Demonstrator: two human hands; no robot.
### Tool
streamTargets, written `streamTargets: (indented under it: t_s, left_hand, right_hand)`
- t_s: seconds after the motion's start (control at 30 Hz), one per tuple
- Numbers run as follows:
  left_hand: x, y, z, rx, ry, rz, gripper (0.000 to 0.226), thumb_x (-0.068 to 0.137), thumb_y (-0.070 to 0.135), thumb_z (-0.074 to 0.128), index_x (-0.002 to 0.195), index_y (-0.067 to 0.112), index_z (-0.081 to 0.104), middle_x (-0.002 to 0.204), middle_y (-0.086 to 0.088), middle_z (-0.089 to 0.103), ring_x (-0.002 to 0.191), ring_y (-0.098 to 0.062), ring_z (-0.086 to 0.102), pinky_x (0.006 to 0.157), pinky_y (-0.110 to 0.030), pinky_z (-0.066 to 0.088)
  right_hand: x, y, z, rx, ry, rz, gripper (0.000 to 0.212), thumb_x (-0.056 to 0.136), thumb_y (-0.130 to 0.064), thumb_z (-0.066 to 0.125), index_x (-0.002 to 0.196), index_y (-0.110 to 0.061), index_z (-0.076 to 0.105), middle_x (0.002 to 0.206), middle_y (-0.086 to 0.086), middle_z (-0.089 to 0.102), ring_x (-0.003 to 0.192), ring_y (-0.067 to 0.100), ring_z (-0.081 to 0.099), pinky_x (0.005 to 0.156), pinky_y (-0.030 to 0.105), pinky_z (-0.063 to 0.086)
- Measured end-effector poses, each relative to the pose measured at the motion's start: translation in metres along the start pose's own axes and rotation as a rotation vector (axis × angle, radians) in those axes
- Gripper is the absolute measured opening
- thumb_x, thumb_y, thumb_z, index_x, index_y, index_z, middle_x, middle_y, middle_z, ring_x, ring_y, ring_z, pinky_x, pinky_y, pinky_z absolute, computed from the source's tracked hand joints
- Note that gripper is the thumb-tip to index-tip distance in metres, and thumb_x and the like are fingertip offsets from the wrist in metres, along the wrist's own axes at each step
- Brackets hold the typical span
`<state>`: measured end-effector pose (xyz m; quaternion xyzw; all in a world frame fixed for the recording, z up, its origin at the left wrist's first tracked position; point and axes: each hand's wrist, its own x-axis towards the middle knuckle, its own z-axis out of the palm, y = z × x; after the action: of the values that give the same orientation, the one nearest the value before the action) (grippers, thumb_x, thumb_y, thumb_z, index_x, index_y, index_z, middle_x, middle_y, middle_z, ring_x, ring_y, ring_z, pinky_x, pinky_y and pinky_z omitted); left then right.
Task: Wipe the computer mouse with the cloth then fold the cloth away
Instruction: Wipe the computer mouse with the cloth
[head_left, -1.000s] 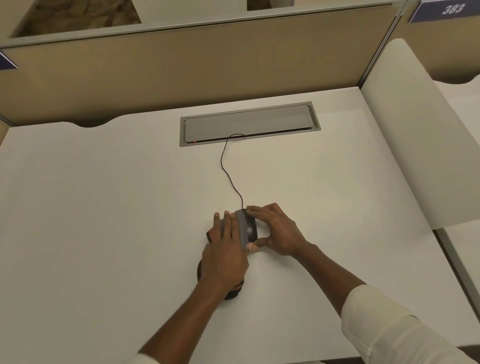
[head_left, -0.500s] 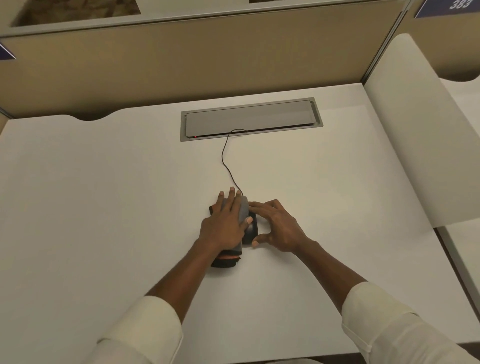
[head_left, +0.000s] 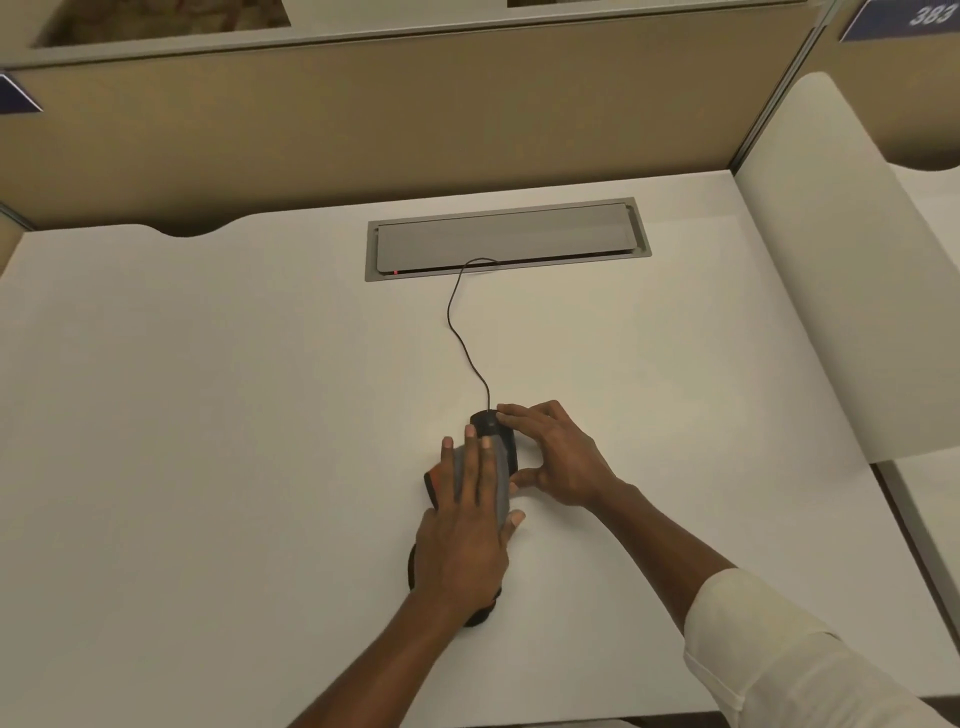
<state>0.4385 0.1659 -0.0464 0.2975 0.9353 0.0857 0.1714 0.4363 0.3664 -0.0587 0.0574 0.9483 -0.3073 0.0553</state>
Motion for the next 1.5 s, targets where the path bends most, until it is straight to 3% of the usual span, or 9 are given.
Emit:
streamTargets:
  t_s: [0.23,0.47,0.57,0.77,0.93,1.13,1.3,1.4,1.5]
  left_hand:
    - [0.046,-0.010,-0.023,-0.059,-0.027,-0.036,0.088,0.106,0.066,0.022,0.165,0.022,-0.024,0.171,0.001,-0.040,0.160,-0.025,-0.033,0.116,-0.044,0.051]
    - [0.048,-0.012,-0.018,-0.042,0.011,-0.060,0.095,0.099,0.073,0.014,0.167,0.016,-0.020,0.174,-0.006,-0.031,0.163,-0.028,-0.026,0.117,-0.043,0.049]
    - [0.025,-0.004,-0.001,0.010,0.082,-0.069,0.099,0.102,0.072,0.028,0.167,0.011,-0.018,0.175,-0.011,-0.028,0.164,-0.033,-0.019,0.118,-0.041,0.050]
    - [-0.026,0.008,0.017,0.099,0.084,0.002,0.107,0.099,0.069,0.049,0.169,0.011,-0.006,0.178,-0.015,-0.016,0.166,-0.037,-0.006,0.095,-0.037,0.062]
    - [-0.037,0.009,0.025,0.100,0.087,-0.003,0.118,0.086,0.069,0.071,0.169,0.010,0.012,0.179,-0.017,0.001,0.163,-0.038,0.022,0.067,-0.034,0.064]
    - [-0.019,0.007,0.030,-0.010,0.046,-0.105,0.108,0.096,0.073,0.050,0.170,0.016,-0.005,0.179,-0.008,-0.017,0.166,-0.033,-0.008,0.104,-0.039,0.057]
    - [-0.002,0.003,0.014,-0.110,0.080,-0.165,0.106,0.085,0.082,-0.002,0.166,0.017,-0.021,0.172,-0.003,-0.035,0.161,-0.027,-0.028,0.125,-0.036,0.037]
    - [0.000,0.004,0.017,-0.094,0.123,-0.173,0.104,0.089,0.081,0.005,0.166,0.015,-0.019,0.174,-0.007,-0.028,0.163,-0.030,-0.019,0.123,-0.039,0.039]
    - [-0.004,0.006,0.026,-0.019,0.136,-0.163,0.109,0.096,0.076,0.043,0.169,0.013,-0.008,0.178,-0.011,-0.016,0.165,-0.034,-0.008,0.115,-0.040,0.050]
  right_hand:
    - [0.001,0.000,-0.002,-0.003,-0.020,-0.006,0.096,0.074,-0.052,0.086,0.157,-0.028,0.044,0.161,-0.018,0.043,0.133,0.015,0.040,0.084,0.040,0.056]
    - [0.002,0.001,-0.001,-0.033,-0.025,-0.013,0.096,0.075,-0.056,0.084,0.157,-0.028,0.043,0.161,-0.019,0.042,0.132,0.015,0.041,0.081,0.042,0.058]
    - [0.001,0.001,-0.001,-0.039,-0.022,-0.024,0.097,0.073,-0.063,0.081,0.156,-0.027,0.045,0.161,-0.018,0.043,0.132,0.016,0.042,0.079,0.041,0.058]
    - [0.001,0.001,-0.002,-0.051,-0.018,-0.021,0.095,0.074,-0.051,0.087,0.156,-0.029,0.045,0.161,-0.020,0.043,0.131,0.016,0.041,0.078,0.040,0.057]
    - [0.001,0.004,-0.001,-0.054,-0.024,-0.019,0.093,0.075,-0.042,0.089,0.156,-0.033,0.044,0.160,-0.023,0.042,0.130,0.014,0.041,0.079,0.043,0.059]
    - [0.003,0.001,-0.005,-0.085,-0.059,-0.032,0.097,0.075,-0.056,0.084,0.158,-0.030,0.042,0.163,-0.020,0.039,0.134,0.015,0.037,0.081,0.041,0.057]
    - [0.004,0.004,-0.009,-0.101,-0.097,-0.067,0.093,0.078,-0.051,0.085,0.157,-0.028,0.043,0.164,-0.017,0.036,0.137,0.016,0.035,0.082,0.041,0.056]
    - [0.006,0.006,-0.013,-0.115,-0.113,-0.105,0.084,0.085,-0.047,0.079,0.157,-0.028,0.042,0.164,-0.015,0.035,0.138,0.018,0.035,0.083,0.042,0.057]
    - [0.009,0.007,-0.015,-0.120,-0.118,-0.121,0.078,0.087,-0.046,0.078,0.155,-0.028,0.045,0.163,-0.014,0.037,0.137,0.018,0.037,0.082,0.040,0.056]
